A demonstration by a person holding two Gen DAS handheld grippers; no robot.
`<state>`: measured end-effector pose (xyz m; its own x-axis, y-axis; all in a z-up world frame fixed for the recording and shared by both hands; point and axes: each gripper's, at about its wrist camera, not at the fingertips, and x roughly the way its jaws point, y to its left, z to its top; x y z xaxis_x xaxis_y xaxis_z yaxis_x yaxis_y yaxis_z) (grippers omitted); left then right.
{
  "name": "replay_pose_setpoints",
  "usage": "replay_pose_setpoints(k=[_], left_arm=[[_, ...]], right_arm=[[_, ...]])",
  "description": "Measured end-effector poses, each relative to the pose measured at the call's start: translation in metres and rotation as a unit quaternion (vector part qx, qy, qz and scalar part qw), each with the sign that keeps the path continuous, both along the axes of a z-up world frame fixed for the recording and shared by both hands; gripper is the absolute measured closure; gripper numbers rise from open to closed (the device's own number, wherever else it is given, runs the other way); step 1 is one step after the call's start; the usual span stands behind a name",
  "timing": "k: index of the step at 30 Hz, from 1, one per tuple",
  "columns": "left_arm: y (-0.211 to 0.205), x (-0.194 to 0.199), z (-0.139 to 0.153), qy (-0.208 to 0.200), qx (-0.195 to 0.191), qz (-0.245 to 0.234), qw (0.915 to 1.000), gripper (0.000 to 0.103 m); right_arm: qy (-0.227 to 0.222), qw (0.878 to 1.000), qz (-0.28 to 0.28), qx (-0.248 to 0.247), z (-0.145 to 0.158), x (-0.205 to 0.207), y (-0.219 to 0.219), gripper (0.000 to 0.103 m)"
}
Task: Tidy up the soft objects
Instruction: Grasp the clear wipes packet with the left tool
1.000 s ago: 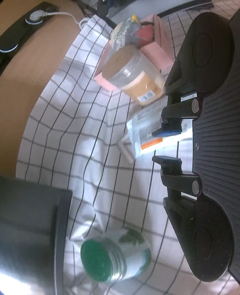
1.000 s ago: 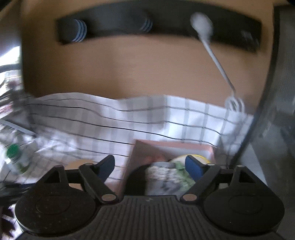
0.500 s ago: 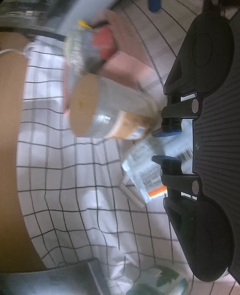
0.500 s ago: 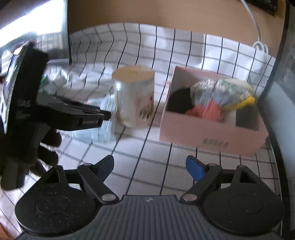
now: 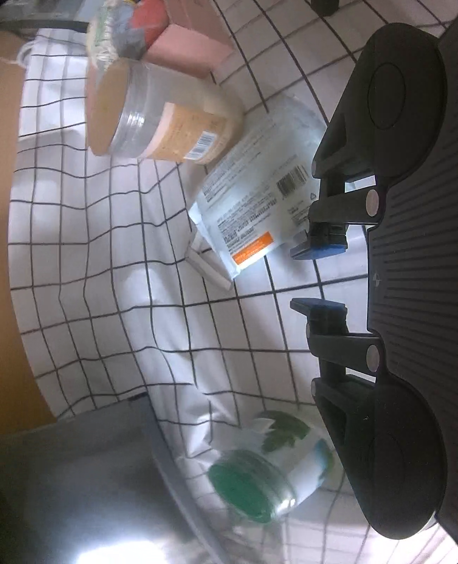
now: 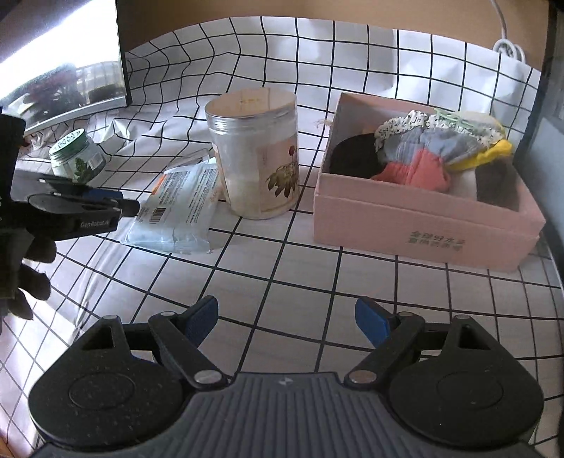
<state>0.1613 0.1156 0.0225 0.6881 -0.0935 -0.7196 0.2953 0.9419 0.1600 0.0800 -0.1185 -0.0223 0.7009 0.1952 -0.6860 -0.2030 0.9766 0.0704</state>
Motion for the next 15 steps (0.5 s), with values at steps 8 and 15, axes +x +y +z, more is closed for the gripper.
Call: replay_pose_setpoints(k=[8,15], left_arm=[[-0.019,-0.005,0.012,-0.014,-0.049,-0.052,0.9974,0.075],[-0.044,0.002,0.001,0.027,-0.054,-0.054,0.9967,0.080]], right_arm=[[-0.005,0.999,-0.014,0.042,-0.013,0.002,-0.018,0.017],[-0.045,0.999,-0.003,0.008,-0.022,-0.008,-0.017,0.015]])
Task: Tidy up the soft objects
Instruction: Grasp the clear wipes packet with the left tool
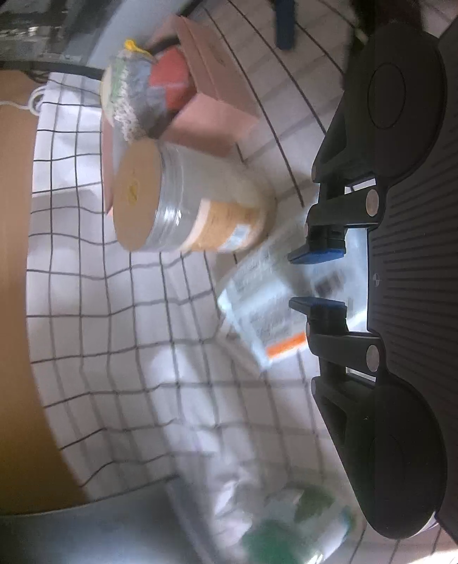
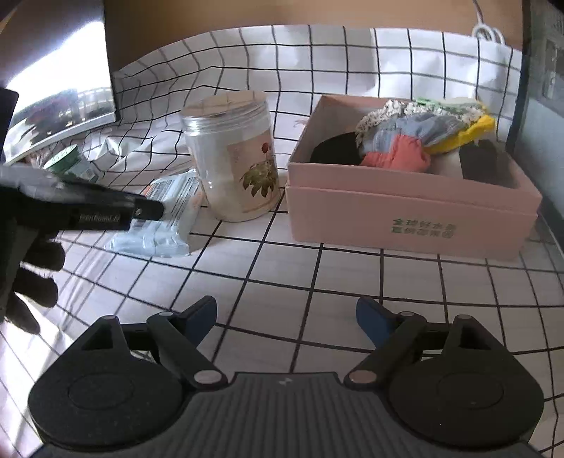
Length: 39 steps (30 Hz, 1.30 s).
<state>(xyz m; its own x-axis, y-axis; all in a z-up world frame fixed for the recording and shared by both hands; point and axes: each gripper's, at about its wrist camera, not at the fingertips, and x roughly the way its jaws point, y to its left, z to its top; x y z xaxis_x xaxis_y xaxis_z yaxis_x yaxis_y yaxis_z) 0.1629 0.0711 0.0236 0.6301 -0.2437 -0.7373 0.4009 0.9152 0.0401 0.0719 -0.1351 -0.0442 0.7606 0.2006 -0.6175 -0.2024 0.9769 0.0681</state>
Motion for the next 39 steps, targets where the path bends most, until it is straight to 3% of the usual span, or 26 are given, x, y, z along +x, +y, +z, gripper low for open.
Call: replay_pose_setpoints(k=[2,6,9,11,14,18,20,24,27,29,31,39], left_arm=[[-0.002,0.002,0.000,0.017,-0.025,0.005,0.9995,0.076],[-0.009,0.008,0.002,0.034,-0.044,0.010,0.9984,0.064],[-0.021,0.008,0.003,0.036,-0.044,0.009,0.9983,0.063],[-0.032,0.006,0.002,0.020,-0.007,-0.001,0.9998,0.063],[-0.042,-0.001,-0.003,-0.016,0.079,-0.006,0.9968,0.057],[-0.030,-0.003,-0.005,-0.019,0.098,0.015,0.9949,0.055],[-0.026,-0.001,-0.005,-0.016,0.093,0.017,0.9954,0.053],[-0.029,0.002,-0.005,0.006,0.060,0.008,0.9981,0.021],[-0.026,0.001,-0.005,-0.002,0.044,0.018,0.9988,0.024],[-0.023,0.001,-0.009,-0.016,0.071,0.038,0.9966,0.025],[-0.016,0.006,-0.013,-0.020,0.083,0.049,0.9951,0.019],[0.018,0.037,-0.028,0.031,-0.003,0.088,0.9956,0.003]], right_arm=[[-0.015,0.999,0.007,-0.029,-0.004,-0.005,0.008,0.014],[-0.010,0.999,0.020,-0.026,-0.003,-0.003,0.010,0.004],[-0.008,0.999,0.025,-0.026,-0.004,-0.002,0.011,0.002],[-0.009,0.999,0.026,-0.025,-0.005,-0.003,0.012,0.002],[-0.009,0.999,0.026,-0.022,-0.005,-0.004,0.013,0.002],[-0.010,0.999,0.028,-0.016,-0.006,-0.004,0.012,0.001],[-0.009,0.999,0.029,-0.014,-0.006,-0.004,0.011,0.000],[-0.010,0.999,0.029,-0.012,-0.005,-0.004,0.011,0.000],[-0.010,0.999,0.030,-0.005,-0.005,-0.004,0.009,0.000],[-0.010,0.999,0.031,-0.001,-0.005,-0.004,0.008,0.000],[-0.011,0.999,0.031,0.002,-0.004,-0.004,0.007,0.000],[-0.010,0.999,0.031,0.001,-0.003,-0.004,0.007,0.000]])
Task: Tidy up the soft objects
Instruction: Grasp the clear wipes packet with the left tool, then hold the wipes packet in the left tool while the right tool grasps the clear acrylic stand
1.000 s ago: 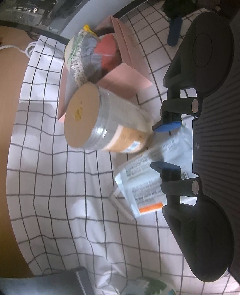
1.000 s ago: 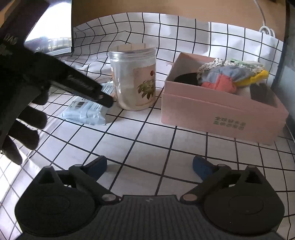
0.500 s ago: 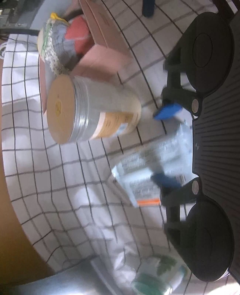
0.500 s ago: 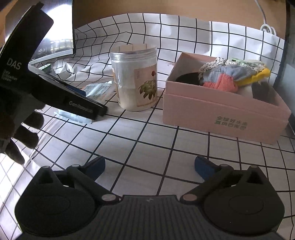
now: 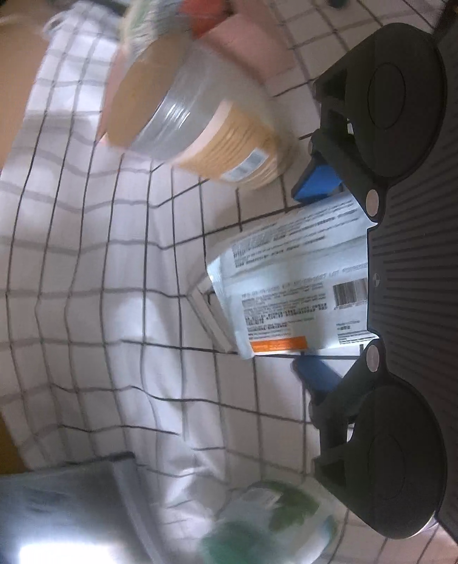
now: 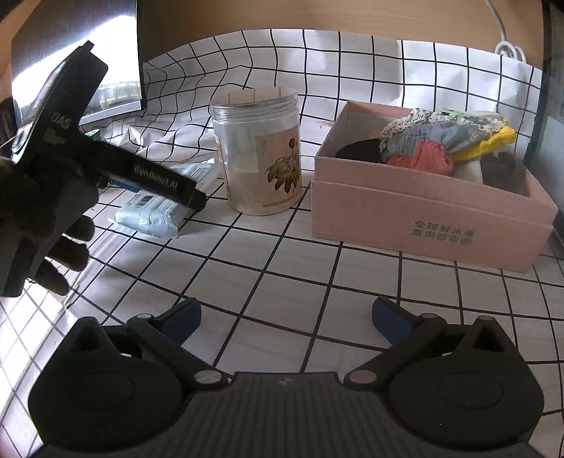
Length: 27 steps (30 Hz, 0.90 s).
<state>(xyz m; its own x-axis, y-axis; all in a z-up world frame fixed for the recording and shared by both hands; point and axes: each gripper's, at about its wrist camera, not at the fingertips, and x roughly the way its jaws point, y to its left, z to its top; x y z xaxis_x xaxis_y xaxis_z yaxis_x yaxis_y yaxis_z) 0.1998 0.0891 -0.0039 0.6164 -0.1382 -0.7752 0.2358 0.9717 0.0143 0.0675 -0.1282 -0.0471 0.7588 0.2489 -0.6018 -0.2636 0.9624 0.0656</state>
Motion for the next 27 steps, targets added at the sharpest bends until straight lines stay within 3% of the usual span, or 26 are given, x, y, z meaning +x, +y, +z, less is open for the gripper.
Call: replay_pose_setpoints(k=[9,14,17,27], left_arm=[[-0.008,0.002,-0.002,0.003,0.005,-0.012,0.9999,0.003],[-0.012,-0.007,0.000,0.012,0.005,-0.046,0.9988,0.005],[-0.019,-0.016,-0.001,-0.003,0.006,-0.066,0.9978,0.004],[-0.020,-0.019,0.000,-0.001,0.000,-0.060,0.9982,0.003]], right_arm=[[0.002,1.000,0.010,-0.026,0.007,-0.003,0.002,0.000],[-0.007,0.999,-0.005,-0.036,0.025,-0.006,-0.001,0.000],[0.005,0.999,-0.019,-0.035,0.027,-0.009,-0.003,0.000],[-0.002,0.999,-0.022,-0.042,0.045,-0.033,-0.002,0.000]])
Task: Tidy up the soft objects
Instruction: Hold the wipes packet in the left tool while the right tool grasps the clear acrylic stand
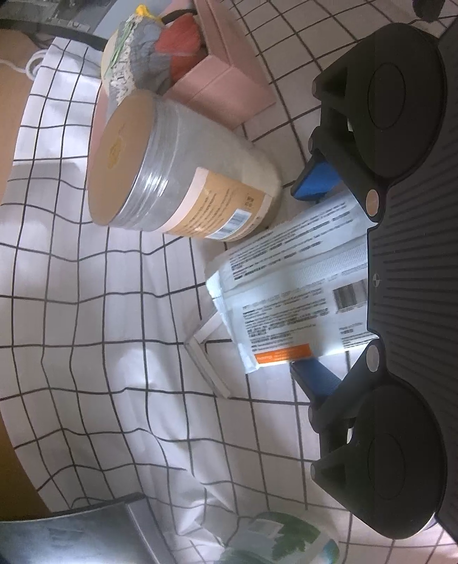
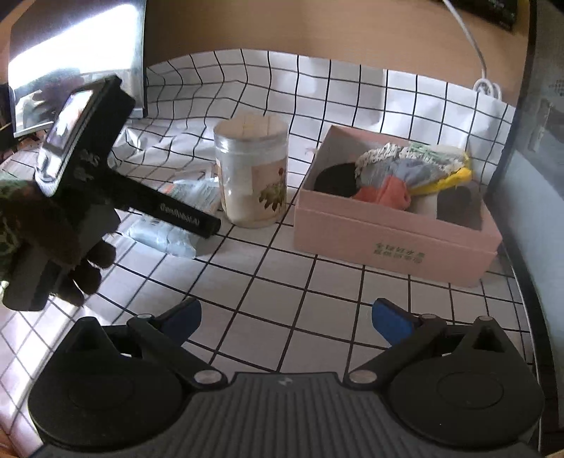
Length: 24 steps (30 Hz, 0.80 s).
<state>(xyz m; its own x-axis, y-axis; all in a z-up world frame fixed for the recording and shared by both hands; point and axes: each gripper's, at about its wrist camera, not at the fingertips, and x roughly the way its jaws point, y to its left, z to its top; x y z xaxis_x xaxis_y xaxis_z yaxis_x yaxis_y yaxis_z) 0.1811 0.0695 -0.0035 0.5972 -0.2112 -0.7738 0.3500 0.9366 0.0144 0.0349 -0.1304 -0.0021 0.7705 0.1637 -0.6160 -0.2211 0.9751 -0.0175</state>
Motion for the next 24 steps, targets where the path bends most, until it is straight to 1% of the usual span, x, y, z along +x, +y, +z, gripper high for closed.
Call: replay_pose_setpoints(k=[3,6,8,10,11,16,19,22,24], left_arm=[[0.000,-0.001,-0.001,-0.005,-0.004,0.002,1.0000,0.001],[-0.002,0.003,-0.001,-0.008,-0.006,0.019,0.9998,0.001],[-0.002,0.002,-0.001,-0.008,-0.004,0.021,0.9997,0.002],[0.001,-0.001,0.000,-0.014,-0.005,0.019,0.9997,0.007],[0.003,-0.004,0.001,-0.019,-0.007,0.019,0.9996,0.014],[0.019,-0.010,0.008,-0.005,-0.015,0.029,0.9994,0.016],[0.036,-0.017,0.012,0.000,-0.025,0.039,0.9989,0.017],[0.064,-0.026,0.024,-0.003,-0.051,0.059,0.9970,0.017],[0.089,-0.036,0.033,-0.012,-0.065,0.078,0.9948,0.017]], right_arm=[[0.005,1.000,-0.002,-0.003,-0.004,-0.002,0.003,0.000],[0.012,1.000,-0.001,-0.001,-0.008,-0.004,0.007,0.000],[0.007,1.000,0.004,-0.004,-0.007,-0.006,0.009,0.000],[-0.001,1.000,0.007,-0.004,-0.004,-0.007,0.008,0.000],[-0.003,1.000,0.008,-0.002,-0.003,-0.006,0.007,0.000],[-0.007,1.000,0.019,-0.009,0.002,0.008,0.015,0.000],[-0.013,0.999,0.042,-0.014,0.007,0.016,0.030,0.000],[-0.023,0.997,0.075,-0.021,0.016,0.025,0.053,0.001],[-0.022,0.995,0.099,-0.021,0.025,0.035,0.071,0.005]])
